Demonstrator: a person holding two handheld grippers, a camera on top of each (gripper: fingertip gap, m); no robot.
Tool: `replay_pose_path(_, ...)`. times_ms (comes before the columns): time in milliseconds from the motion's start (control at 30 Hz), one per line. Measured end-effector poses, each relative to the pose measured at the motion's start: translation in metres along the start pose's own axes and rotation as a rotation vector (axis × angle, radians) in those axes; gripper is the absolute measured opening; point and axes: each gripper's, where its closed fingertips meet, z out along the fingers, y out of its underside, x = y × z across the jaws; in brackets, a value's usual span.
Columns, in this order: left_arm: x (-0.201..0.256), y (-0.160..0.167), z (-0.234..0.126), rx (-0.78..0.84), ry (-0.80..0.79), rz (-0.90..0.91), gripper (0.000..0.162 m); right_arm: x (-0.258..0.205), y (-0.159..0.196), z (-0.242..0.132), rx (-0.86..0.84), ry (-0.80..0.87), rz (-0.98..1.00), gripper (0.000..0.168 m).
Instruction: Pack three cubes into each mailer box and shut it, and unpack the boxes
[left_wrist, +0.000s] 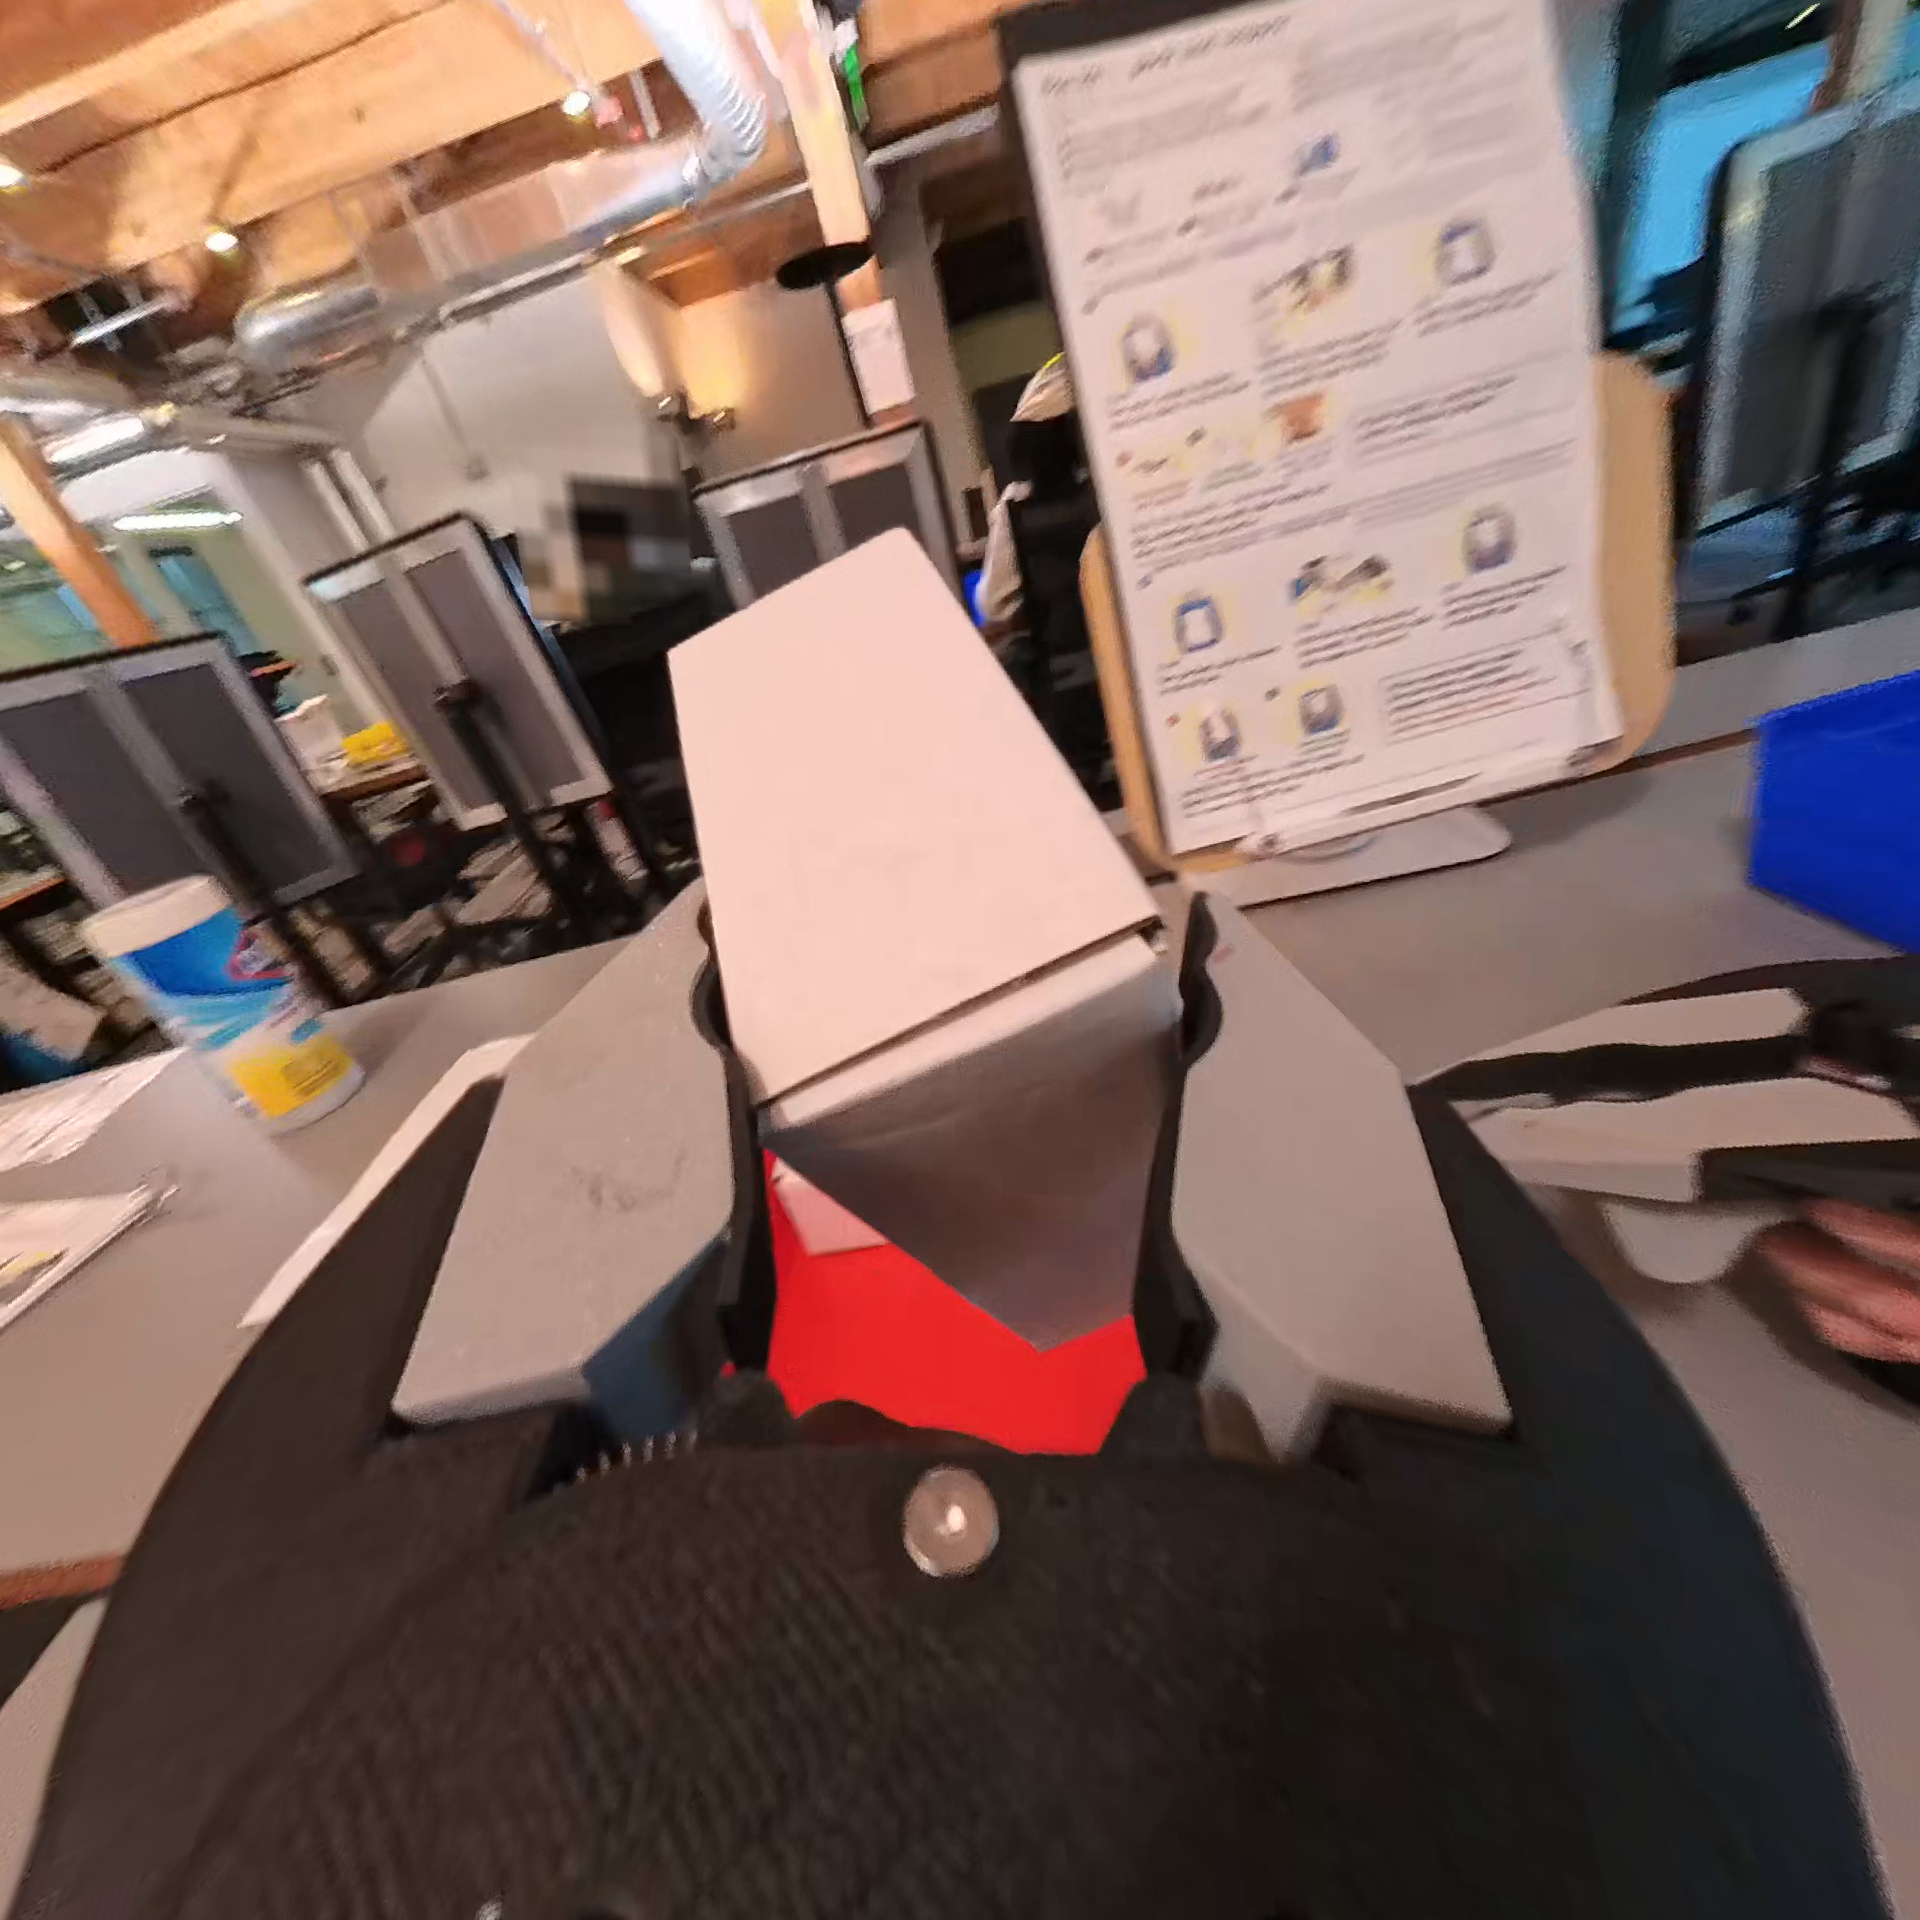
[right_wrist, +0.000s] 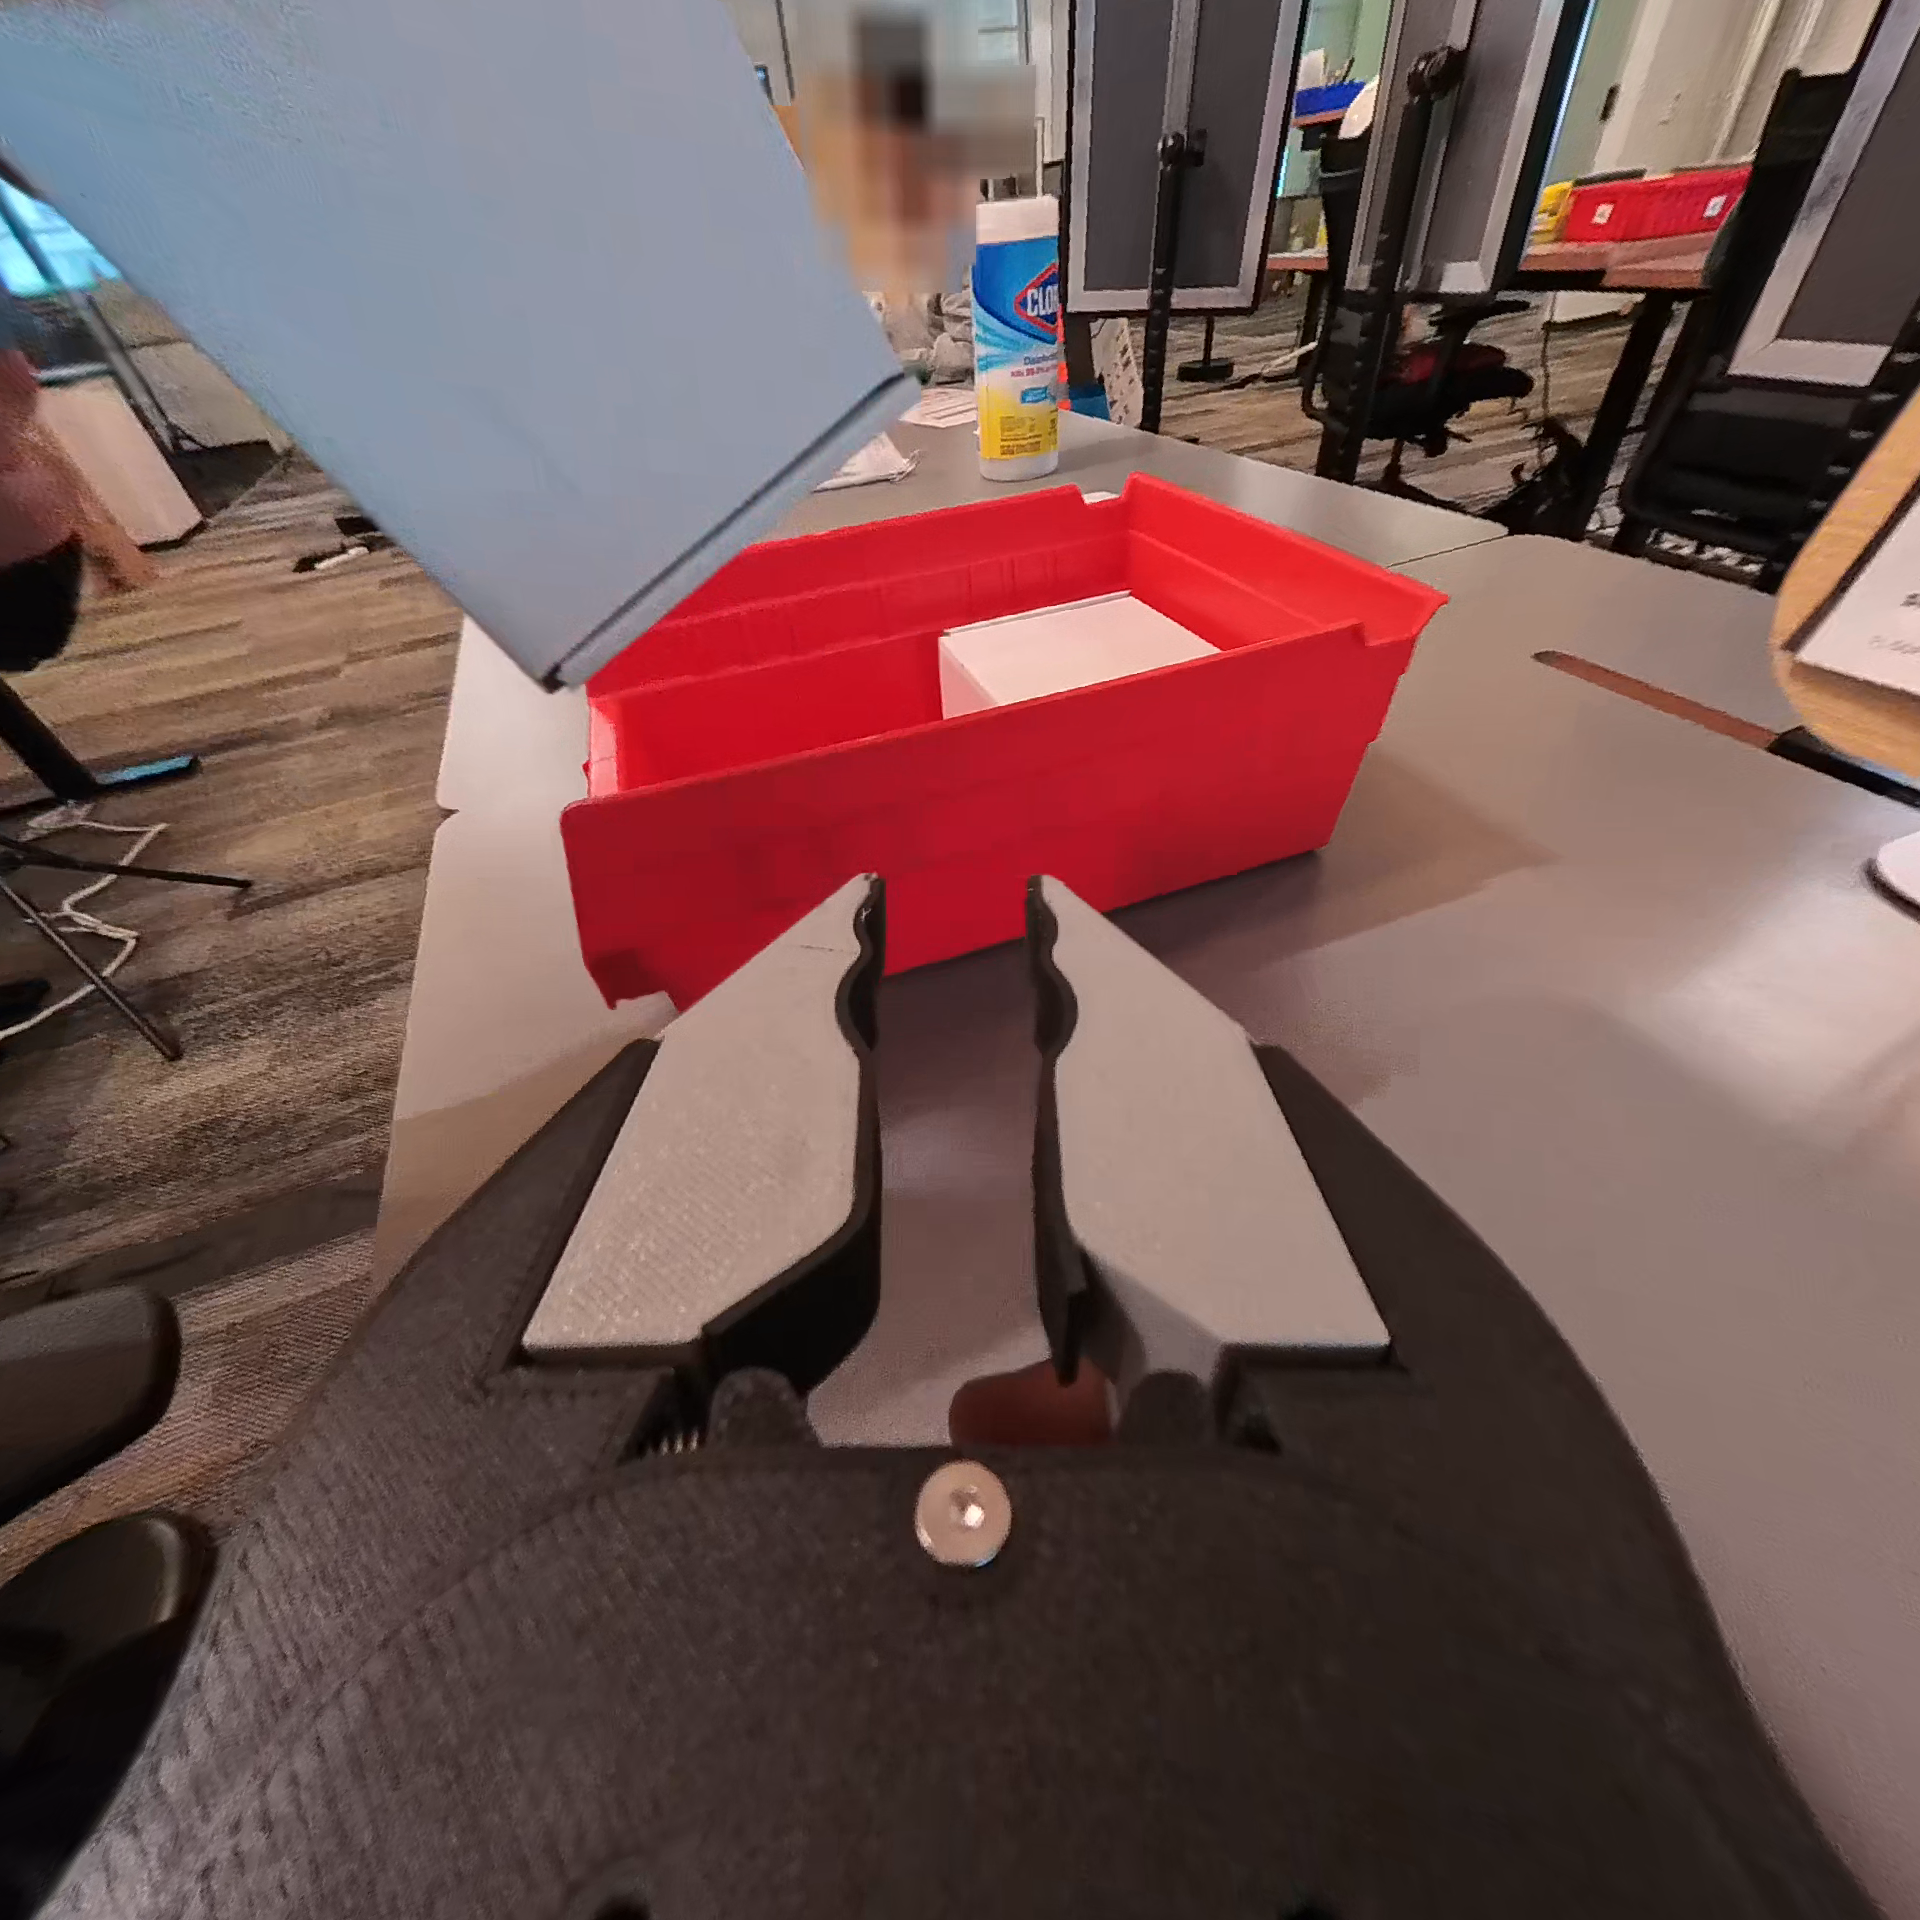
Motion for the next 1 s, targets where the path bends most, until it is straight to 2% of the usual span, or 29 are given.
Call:
replay_pose_path(133, 0.048, -0.02, -0.008, 0.08, 0.154, -0.037, 0.085, 0.004, -0.005, -0.028, 0.036, 0.026, -0.031, 0.024)
replay_pose_path(233, 0.092, -0.015, -0.005, 0.081, 0.279, -0.07, 0.086, 0.012, -0.001, -0.055, 0.058, 0.059, -0.036, 0.023)
replay_pose_path(467, 0.164, 0.034, 0.026, 0.015, 0.393, -0.193, 0.085, 0.028, 0.007, -0.114, 0.115, 0.122, -0.01, 0.022)
replay_pose_path(600, 0.194, 0.072, 0.046, -0.062, 0.416, -0.319, 0.086, 0.045, 0.011, -0.127, 0.051, 0.212, -0.072, 0.022)
replay_pose_path(667, 0.202, 0.091, 0.055, -0.093, 0.392, -0.38, 0.087, 0.052, 0.014, -0.13, 0.0, 0.241, -0.087, 0.024)
replay_pose_path(767, 0.2, 0.098, 0.059, -0.12, 0.413, -0.47, 0.088, 0.063, 0.018, -0.14, -0.082, 0.294, -0.113, 0.026)
replay_pose_path(1000, 0.173, 0.097, 0.046, -0.247, 0.531, -0.436, 0.09, 0.072, 0.018, -0.161, -0.17, 0.358, -0.147, 0.032)
